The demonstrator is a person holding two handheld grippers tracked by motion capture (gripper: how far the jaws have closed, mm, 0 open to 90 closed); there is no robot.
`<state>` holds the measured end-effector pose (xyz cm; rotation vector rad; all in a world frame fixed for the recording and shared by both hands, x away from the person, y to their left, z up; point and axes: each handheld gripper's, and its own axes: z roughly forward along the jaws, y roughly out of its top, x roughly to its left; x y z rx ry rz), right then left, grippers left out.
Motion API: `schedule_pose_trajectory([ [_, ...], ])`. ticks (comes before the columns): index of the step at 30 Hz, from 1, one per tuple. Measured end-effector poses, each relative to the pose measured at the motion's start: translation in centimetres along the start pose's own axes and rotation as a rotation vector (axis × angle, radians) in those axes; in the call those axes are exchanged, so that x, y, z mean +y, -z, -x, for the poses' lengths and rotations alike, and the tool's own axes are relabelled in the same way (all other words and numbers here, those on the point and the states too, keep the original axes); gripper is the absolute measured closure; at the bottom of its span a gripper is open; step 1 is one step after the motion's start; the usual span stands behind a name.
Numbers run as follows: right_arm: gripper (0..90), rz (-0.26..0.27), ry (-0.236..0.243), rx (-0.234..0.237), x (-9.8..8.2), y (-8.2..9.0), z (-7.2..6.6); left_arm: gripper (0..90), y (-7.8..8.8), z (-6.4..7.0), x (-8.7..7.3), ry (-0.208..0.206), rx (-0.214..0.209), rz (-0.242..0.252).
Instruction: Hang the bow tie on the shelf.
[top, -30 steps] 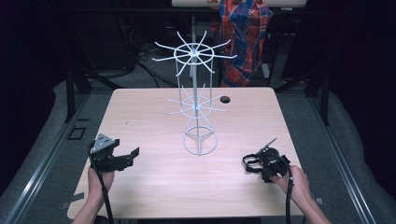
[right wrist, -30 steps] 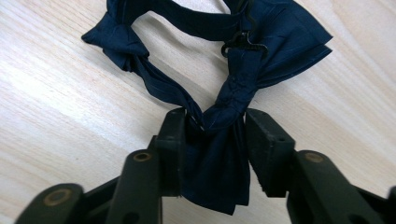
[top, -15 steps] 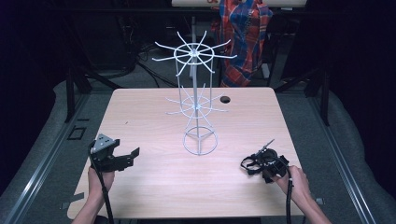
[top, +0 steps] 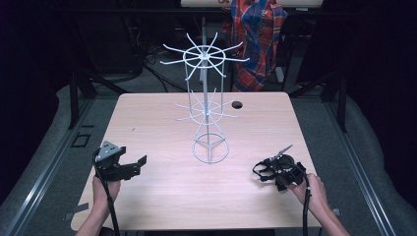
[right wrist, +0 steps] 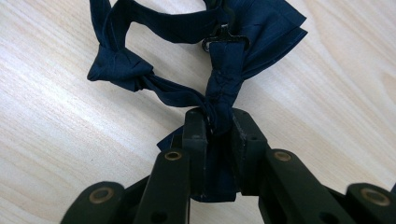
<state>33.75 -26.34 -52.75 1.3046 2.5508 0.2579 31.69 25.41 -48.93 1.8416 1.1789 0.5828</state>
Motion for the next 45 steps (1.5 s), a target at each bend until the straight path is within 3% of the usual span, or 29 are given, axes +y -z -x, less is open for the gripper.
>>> schedule_pose_trajectory([
  [8, 77.7, 0.048, -0.039, 0.022, 0.0, 0.2, 0.3, 15.6, 0.0, 0.0, 0.0, 0.0, 0.002, -0.001],
  [45, 77.7, 0.163, -0.058, 0.072, 4.7, 1.3, 0.5, 15.6, 0.0, 0.0, -0.1, 0.001, 0.008, -0.005],
])
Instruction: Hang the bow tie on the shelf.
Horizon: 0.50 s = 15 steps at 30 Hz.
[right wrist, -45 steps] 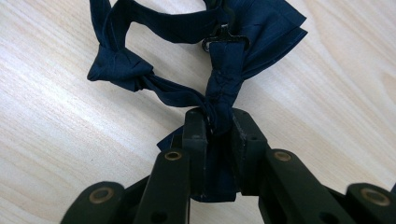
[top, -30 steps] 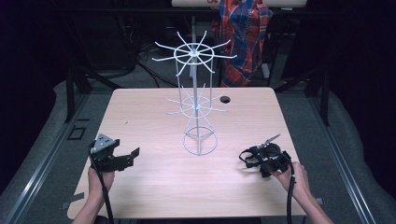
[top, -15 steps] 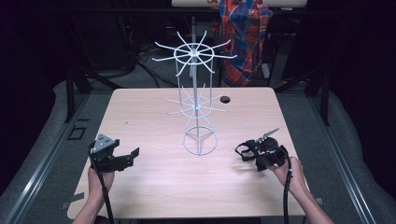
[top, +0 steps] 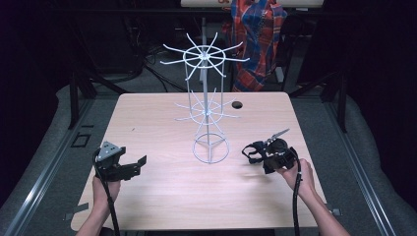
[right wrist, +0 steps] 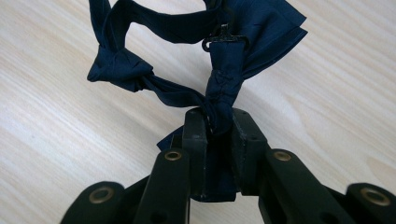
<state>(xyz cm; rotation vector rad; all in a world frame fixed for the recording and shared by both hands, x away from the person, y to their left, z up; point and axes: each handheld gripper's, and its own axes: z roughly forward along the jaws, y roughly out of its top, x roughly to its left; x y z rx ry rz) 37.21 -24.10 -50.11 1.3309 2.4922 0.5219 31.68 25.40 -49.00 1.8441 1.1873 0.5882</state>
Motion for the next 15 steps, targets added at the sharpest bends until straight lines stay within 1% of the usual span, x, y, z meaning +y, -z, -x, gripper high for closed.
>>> schedule_pose_trajectory([
  [3, 77.8, 0.018, -0.011, 0.007, 0.4, 0.0, 0.0, 15.6, 0.0, 0.0, 0.0, 0.002, 0.001, 0.0],
  [4, 77.8, 0.014, -0.007, 0.0, 0.5, 0.0, 0.0, 15.6, 0.0, 0.0, 0.0, 0.0, 0.001, 0.0],
  [5, 77.8, 0.027, -0.01, 0.01, 0.7, 0.0, 0.0, 15.6, 0.0, 0.0, 0.0, 0.0, 0.0, 0.0],
  [7, 77.8, 0.024, -0.015, 0.01, 0.8, 0.0, -0.1, 15.6, 0.0, 0.0, 0.0, 0.002, 0.001, 0.0],
  [9, 77.8, 0.027, -0.006, 0.01, 1.0, 0.1, 0.0, 15.6, 0.0, 0.0, 0.0, 0.001, 0.001, 0.0],
  [12, 77.9, 0.036, -0.015, 0.022, 1.4, 0.2, 0.0, 15.6, -0.1, 0.0, 0.0, 0.004, 0.0, -0.001],
  [14, 77.9, 0.05, -0.025, 0.019, 1.5, 0.2, -0.1, 15.6, -0.1, 0.0, 0.0, 0.003, -0.001, 0.001],
  [15, 77.9, 0.049, -0.016, 0.017, 1.7, 0.2, -0.1, 15.6, -0.1, 0.0, 0.0, 0.003, -0.001, 0.0],
])
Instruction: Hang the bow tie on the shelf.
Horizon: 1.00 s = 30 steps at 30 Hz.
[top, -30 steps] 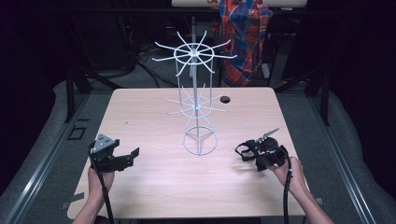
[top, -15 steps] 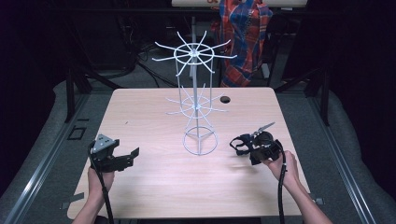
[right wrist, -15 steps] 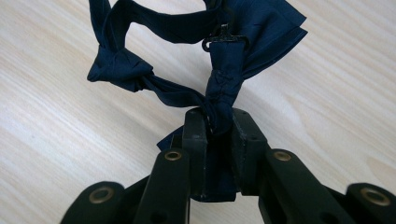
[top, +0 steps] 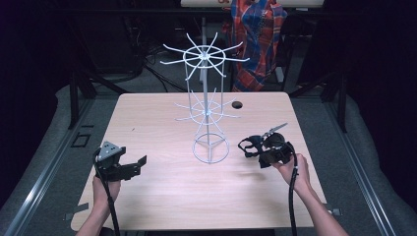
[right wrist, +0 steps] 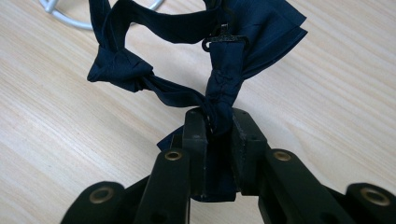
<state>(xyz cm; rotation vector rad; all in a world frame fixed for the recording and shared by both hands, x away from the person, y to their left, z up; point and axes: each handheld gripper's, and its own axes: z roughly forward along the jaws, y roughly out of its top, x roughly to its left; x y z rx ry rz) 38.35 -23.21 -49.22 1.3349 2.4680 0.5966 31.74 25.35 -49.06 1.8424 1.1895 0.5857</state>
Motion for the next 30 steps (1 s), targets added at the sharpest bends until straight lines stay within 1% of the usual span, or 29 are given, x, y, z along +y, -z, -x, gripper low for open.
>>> schedule_pose_trajectory([
  [1, 77.9, 0.0, -0.003, 0.014, 0.3, 0.1, -0.1, 15.6, 0.0, 0.0, 0.0, 0.0, 0.0, 0.0],
  [3, 77.8, 0.005, -0.003, 0.007, 0.3, 0.0, -0.1, 15.6, 0.0, 0.0, 0.0, 0.001, 0.001, -0.002],
  [4, 77.9, 0.003, 0.0, 0.01, 0.5, 0.1, -0.1, 15.6, 0.0, 0.0, 0.0, 0.0, 0.001, -0.001],
  [5, 77.9, 0.018, -0.005, 0.017, 0.6, 0.0, -0.2, 15.6, 0.0, 0.0, 0.0, 0.0, 0.0, -0.002],
  [6, 77.9, 0.009, -0.001, 0.014, 0.7, 0.1, -0.2, 15.6, 0.0, 0.0, 0.0, 0.001, 0.001, -0.002],
  [8, 77.9, 0.019, -0.006, 0.025, 1.0, 0.1, -0.2, 15.6, 0.0, 0.0, 0.0, 0.001, 0.0, -0.001],
  [10, 77.9, 0.024, -0.008, 0.02, 1.2, 0.1, -0.2, 15.6, 0.0, -0.1, 0.0, -0.001, 0.001, -0.003],
  [15, 77.9, 0.032, -0.009, 0.025, 1.5, 0.2, -0.2, 15.6, 0.0, -0.1, 0.0, 0.001, 0.001, -0.003],
  [17, 78.0, 0.036, -0.011, 0.032, 1.6, 0.2, -0.3, 15.6, 0.0, -0.1, 0.0, -0.001, 0.0, -0.005],
  [20, 78.0, 0.045, -0.013, 0.021, 1.5, 0.4, -0.2, 15.6, 0.0, -0.1, 0.0, -0.002, 0.0, -0.003],
  [22, 78.0, 0.049, -0.012, 0.033, 1.6, 0.5, -0.2, 15.6, 0.0, -0.1, 0.0, -0.002, -0.001, -0.002],
  [23, 78.0, 0.057, -0.019, 0.033, 1.6, 0.6, -0.2, 15.6, 0.0, -0.1, 0.0, -0.002, 0.0, -0.003],
  [25, 77.9, 0.059, -0.017, 0.028, 1.6, 0.8, -0.2, 15.6, 0.1, -0.1, 0.0, 0.0, 0.0, -0.002],
  [27, 78.0, 0.059, -0.012, 0.032, 1.6, 1.0, -0.1, 15.6, 0.1, -0.1, 0.0, 0.0, 0.0, -0.002],
  [28, 77.9, 0.072, -0.022, 0.038, 1.7, 1.1, -0.1, 15.6, 0.1, -0.1, 0.0, 0.0, 0.0, -0.002],
  [30, 78.0, 0.076, -0.02, 0.037, 1.7, 1.3, -0.1, 15.6, 0.1, -0.1, 0.0, 0.0, 0.0, -0.001],
])
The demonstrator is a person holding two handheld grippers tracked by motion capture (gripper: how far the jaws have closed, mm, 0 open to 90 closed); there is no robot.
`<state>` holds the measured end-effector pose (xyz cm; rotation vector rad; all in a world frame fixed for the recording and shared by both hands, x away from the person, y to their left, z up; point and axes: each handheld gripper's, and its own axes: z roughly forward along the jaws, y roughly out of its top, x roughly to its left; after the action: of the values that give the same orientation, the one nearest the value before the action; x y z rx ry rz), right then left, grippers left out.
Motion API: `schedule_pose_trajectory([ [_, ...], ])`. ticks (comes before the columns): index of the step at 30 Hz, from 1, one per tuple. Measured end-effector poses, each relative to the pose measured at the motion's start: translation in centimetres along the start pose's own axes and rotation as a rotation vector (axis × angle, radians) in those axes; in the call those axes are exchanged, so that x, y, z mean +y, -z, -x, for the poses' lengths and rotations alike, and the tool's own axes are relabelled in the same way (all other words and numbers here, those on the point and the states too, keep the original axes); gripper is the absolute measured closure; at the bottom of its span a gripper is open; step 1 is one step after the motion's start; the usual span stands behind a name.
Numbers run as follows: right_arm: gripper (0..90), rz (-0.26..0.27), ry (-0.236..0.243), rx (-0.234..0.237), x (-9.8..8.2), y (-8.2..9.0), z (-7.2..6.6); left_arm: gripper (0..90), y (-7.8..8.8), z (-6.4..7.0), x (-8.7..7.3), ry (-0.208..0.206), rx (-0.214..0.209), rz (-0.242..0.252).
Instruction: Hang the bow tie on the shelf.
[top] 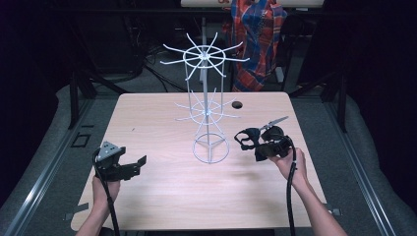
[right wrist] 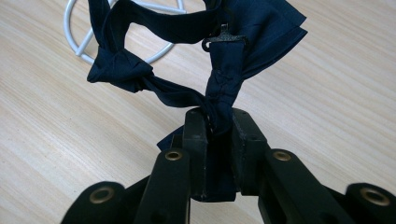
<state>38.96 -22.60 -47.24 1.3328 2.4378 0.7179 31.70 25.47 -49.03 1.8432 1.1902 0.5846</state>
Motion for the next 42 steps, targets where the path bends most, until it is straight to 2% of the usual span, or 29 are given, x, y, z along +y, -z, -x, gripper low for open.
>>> schedule_pose_trajectory([
  [17, 77.9, 0.044, -0.007, 0.01, 0.2, 1.1, 0.0, 15.6, 0.0, 0.0, 0.0, -0.003, -0.002, 0.002],
  [42, 77.9, 0.074, -0.02, 0.01, 0.3, 2.4, 0.6, 15.6, 0.0, 0.0, 0.0, -0.003, -0.002, 0.0],
])
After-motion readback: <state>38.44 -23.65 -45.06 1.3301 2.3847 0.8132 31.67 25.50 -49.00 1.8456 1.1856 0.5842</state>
